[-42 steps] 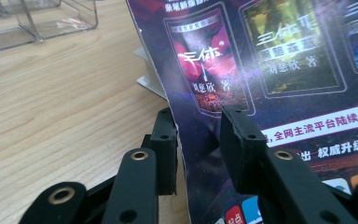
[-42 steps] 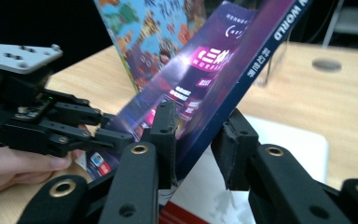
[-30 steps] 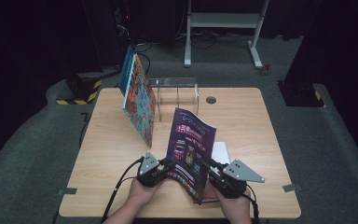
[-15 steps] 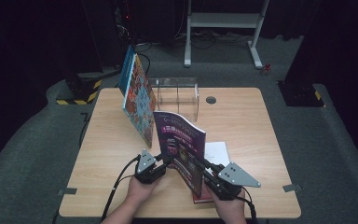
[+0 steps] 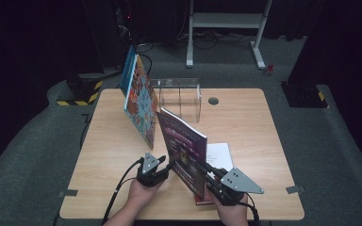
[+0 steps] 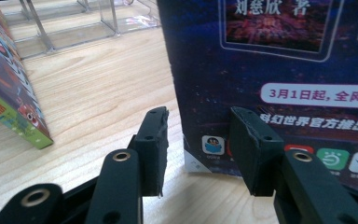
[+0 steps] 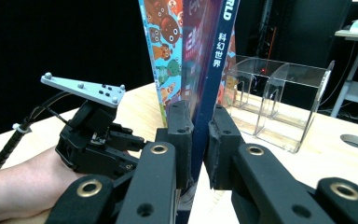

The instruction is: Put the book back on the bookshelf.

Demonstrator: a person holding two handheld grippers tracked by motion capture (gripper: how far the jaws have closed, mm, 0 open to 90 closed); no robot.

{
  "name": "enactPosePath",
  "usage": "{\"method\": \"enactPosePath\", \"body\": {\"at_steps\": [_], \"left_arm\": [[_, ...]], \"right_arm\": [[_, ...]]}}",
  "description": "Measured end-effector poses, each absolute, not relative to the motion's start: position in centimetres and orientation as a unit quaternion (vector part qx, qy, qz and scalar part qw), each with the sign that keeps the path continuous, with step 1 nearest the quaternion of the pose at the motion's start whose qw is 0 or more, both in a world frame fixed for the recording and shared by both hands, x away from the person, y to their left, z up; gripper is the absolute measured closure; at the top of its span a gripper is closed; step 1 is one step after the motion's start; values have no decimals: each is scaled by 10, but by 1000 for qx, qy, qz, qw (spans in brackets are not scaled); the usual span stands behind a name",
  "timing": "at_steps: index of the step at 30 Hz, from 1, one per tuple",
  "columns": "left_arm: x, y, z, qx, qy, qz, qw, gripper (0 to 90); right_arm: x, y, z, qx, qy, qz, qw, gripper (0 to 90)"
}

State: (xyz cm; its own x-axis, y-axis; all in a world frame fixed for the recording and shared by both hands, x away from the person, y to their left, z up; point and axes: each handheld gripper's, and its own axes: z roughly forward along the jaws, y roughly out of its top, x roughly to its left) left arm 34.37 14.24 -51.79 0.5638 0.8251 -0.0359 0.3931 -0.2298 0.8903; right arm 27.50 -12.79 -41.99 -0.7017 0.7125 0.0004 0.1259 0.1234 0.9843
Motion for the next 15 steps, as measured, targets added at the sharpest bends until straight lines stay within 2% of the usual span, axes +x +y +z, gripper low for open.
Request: {"method": "enactPosePath", "body": {"at_steps": [6, 15], "left_arm": [[344, 139, -519, 755, 406, 237, 456, 621], [350, 139, -518, 750, 413, 240, 457, 624]], "right_arm": [[273, -125, -420, 294, 707, 595, 245, 827], [273, -117, -422, 310, 691, 613, 224, 845]]}}
